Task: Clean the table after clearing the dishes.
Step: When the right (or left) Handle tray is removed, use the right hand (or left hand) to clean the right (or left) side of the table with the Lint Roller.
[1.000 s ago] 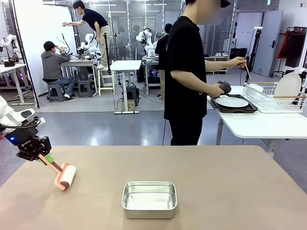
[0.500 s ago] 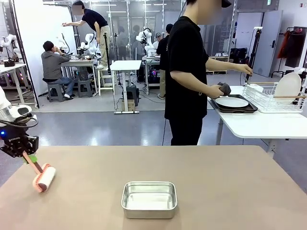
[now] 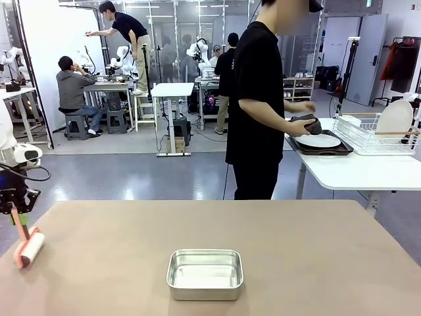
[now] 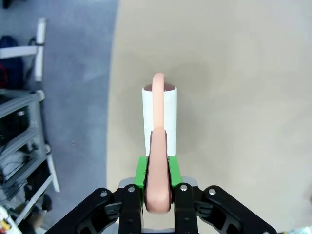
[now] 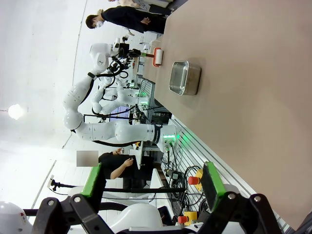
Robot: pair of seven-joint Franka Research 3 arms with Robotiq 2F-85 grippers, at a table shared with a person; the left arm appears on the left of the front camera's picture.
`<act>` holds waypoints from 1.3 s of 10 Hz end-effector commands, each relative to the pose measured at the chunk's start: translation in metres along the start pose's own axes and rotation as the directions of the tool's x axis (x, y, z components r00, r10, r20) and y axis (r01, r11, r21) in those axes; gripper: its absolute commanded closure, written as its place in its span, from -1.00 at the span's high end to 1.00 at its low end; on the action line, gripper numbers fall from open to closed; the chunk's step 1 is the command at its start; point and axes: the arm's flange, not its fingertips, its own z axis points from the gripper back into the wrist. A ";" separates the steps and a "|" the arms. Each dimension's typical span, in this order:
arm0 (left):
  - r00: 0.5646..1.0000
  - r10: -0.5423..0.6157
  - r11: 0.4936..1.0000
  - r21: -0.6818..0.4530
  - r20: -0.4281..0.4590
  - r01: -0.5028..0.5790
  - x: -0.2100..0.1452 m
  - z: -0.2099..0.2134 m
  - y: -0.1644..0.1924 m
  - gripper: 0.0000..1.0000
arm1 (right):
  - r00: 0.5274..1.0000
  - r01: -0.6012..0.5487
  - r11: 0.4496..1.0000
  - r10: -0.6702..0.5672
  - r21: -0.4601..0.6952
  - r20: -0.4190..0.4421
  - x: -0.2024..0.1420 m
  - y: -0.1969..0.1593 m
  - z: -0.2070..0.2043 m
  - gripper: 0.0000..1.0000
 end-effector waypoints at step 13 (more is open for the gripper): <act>0.978 -0.057 0.995 0.095 0.200 0.039 -0.073 0.162 -0.043 -0.58 | 1.000 -0.002 1.000 0.002 -0.002 0.001 -0.001 0.004 0.000 1.00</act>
